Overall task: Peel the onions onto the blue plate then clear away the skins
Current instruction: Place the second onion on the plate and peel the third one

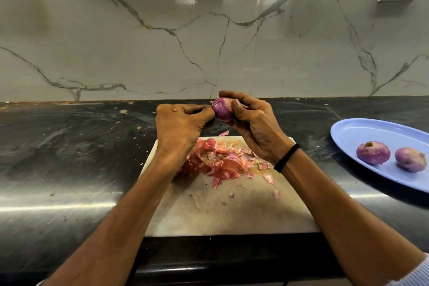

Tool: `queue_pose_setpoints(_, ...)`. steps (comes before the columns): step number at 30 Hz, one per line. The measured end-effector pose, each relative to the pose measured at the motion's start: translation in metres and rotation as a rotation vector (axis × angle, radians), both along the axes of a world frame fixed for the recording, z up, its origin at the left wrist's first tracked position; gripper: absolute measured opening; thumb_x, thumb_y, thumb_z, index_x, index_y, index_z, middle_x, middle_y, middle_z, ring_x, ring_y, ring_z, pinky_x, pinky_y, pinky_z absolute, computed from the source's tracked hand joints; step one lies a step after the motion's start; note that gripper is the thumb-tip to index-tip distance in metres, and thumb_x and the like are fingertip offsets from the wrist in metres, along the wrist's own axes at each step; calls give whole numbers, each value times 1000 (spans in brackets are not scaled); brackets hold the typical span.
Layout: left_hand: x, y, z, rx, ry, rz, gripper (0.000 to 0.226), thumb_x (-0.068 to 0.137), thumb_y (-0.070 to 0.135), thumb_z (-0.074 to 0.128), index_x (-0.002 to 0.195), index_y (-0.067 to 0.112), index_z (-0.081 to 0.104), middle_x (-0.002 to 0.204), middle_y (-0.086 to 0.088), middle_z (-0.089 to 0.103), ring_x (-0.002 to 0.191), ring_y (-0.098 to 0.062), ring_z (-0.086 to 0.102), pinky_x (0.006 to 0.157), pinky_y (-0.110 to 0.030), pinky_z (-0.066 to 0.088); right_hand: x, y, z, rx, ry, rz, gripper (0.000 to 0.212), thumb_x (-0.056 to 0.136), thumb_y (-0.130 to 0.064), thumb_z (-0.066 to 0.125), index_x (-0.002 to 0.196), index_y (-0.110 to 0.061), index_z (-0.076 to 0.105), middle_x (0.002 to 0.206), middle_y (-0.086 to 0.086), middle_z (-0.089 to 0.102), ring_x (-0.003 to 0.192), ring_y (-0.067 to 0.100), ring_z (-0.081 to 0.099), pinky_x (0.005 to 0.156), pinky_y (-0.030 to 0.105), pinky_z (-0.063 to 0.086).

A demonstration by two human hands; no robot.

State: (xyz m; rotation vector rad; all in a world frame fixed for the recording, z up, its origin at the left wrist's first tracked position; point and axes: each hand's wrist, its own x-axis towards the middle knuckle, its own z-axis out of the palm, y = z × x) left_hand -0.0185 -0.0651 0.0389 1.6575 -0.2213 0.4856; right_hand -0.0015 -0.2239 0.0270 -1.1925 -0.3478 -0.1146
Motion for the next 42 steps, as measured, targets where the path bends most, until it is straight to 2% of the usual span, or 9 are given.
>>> queue_pose_setpoints(5, 1, 1, 0, -19, -3, 23, 26, 81, 12, 79, 74, 36, 70, 59, 26, 67, 65, 4, 69, 62, -9, 52, -1, 1, 3, 68, 36, 46, 29, 101, -3, 45, 126, 4, 59, 124, 20, 63, 110, 29, 65, 94, 40, 56)
queue_pose_setpoints(10, 5, 8, -3, 84, -7, 155, 23, 81, 19, 80, 69, 37, 72, 58, 22, 66, 68, -5, 72, 67, -22, 60, -1, 0, 4, 177, 109, 111, 31, 102, -8, 43, 126, 4, 59, 134, 28, 55, 120, 43, 59, 99, 51, 52)
queue_pose_setpoints(12, 7, 9, -4, 144, -23, 191, 8, 83, 19, 79, 87, 26, 78, 68, 21, 69, 67, 0, 69, 66, -16, 58, -1, -1, 4, 213, 142, 132, 32, 103, -9, 42, 126, 4, 59, 135, 29, 54, 121, 46, 57, 99, 53, 51)
queue_pose_setpoints(15, 6, 6, -4, 70, -49, 90, 23, 84, 18, 77, 107, 23, 76, 99, 9, 75, 87, 2, 70, 83, -19, 57, 0, -2, 3, 200, 153, 108, 33, 104, -9, 40, 128, 5, 58, 136, 28, 54, 122, 43, 58, 98, 52, 53)
queue_pose_setpoints(18, 1, 1, 2, -26, -39, -60, 20, 83, 18, 78, 103, 20, 76, 92, 6, 77, 86, -5, 73, 80, -24, 59, 1, -1, 3, 198, 152, 68, 33, 105, -10, 38, 126, 4, 59, 133, 26, 57, 115, 35, 62, 94, 45, 56)
queue_pose_setpoints(23, 0, -1, -2, 13, -55, -67, 26, 81, 15, 79, 107, 14, 76, 96, 4, 77, 88, -3, 73, 83, -25, 59, 2, 3, 1, 130, 138, 28, 36, 100, -18, 51, 129, 4, 58, 131, 22, 59, 115, 30, 61, 99, 42, 53)
queue_pose_setpoints(28, 2, 1, -2, -23, -38, -64, 30, 78, 16, 80, 108, 14, 76, 98, 4, 77, 92, -5, 72, 86, -28, 59, 3, -1, -1, 111, 148, 42, 32, 98, -11, 55, 128, -2, 61, 128, 19, 64, 117, 36, 63, 96, 51, 54)
queue_pose_setpoints(33, 0, 0, -1, -128, 35, -137, 29, 80, 11, 77, 108, 8, 74, 92, 3, 77, 86, -8, 74, 77, -21, 59, 3, -2, 0, 150, 126, 59, 31, 97, -7, 55, 128, -5, 61, 117, 12, 70, 104, 24, 67, 89, 34, 58)
queue_pose_setpoints(42, 4, 4, -4, -39, -30, -93, 27, 81, 14, 77, 107, 7, 75, 95, -1, 77, 87, -9, 74, 83, -27, 60, 3, -3, 0, 166, 113, 120, 36, 91, 0, 56, 126, -4, 60, 119, 18, 68, 114, 32, 64, 96, 42, 54)
